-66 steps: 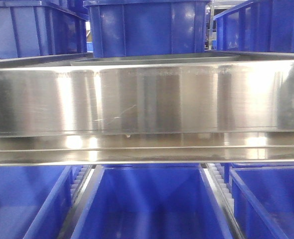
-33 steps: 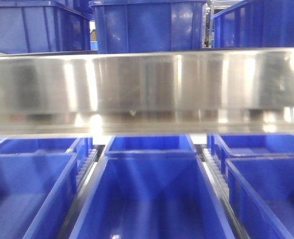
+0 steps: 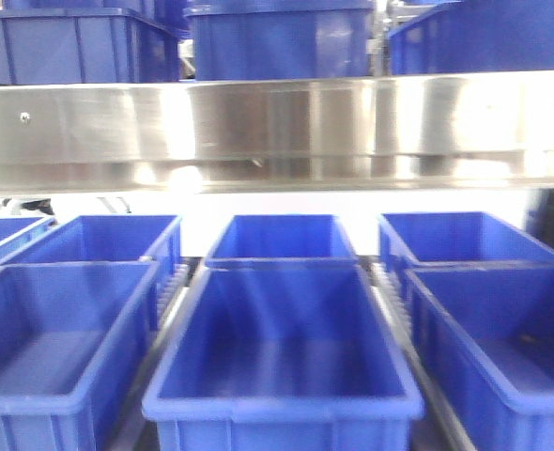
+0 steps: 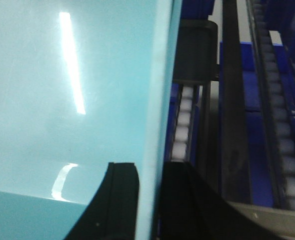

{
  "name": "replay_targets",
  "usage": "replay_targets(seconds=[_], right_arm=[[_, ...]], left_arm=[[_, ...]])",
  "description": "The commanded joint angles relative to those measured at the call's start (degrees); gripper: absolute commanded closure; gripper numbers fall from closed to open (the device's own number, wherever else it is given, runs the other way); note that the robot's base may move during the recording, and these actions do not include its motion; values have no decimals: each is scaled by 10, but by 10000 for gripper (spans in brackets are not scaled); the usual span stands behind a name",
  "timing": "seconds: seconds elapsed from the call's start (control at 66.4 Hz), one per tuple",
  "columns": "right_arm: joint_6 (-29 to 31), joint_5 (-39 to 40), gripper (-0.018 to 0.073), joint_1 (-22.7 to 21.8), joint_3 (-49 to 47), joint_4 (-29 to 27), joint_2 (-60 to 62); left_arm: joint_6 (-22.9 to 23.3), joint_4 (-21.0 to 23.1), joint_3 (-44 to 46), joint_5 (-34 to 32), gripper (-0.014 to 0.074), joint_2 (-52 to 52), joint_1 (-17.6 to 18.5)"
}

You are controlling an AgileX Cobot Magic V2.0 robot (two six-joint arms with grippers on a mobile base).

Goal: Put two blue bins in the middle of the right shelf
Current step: 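Back away and drive off carrying the teal bin in both grippers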

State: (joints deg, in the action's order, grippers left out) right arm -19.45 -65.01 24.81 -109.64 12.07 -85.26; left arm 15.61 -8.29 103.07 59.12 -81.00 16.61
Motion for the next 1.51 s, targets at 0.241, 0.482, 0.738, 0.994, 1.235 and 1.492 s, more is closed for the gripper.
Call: replay_targets(seconds=[0.241, 0.482, 0.738, 0.994, 1.235, 1.492], right_arm=[[10, 25, 724, -3, -11, 22, 13], [10, 25, 724, -3, -11, 22, 13], [10, 25, 724, -3, -11, 22, 13], [10, 25, 724, -3, -11, 22, 13], [10, 25, 724, -3, -11, 22, 13], [10, 25, 724, -3, -11, 22, 13]], left_arm=[[-6, -24, 10, -58, 707, 10, -2], [-6, -24, 10, -58, 707, 10, -2], [-6, -24, 10, -58, 707, 10, -2], [-6, -24, 10, -59, 707, 10, -2], [-6, -24, 10, -59, 707, 10, -2], [-6, -24, 10, -59, 707, 10, -2]])
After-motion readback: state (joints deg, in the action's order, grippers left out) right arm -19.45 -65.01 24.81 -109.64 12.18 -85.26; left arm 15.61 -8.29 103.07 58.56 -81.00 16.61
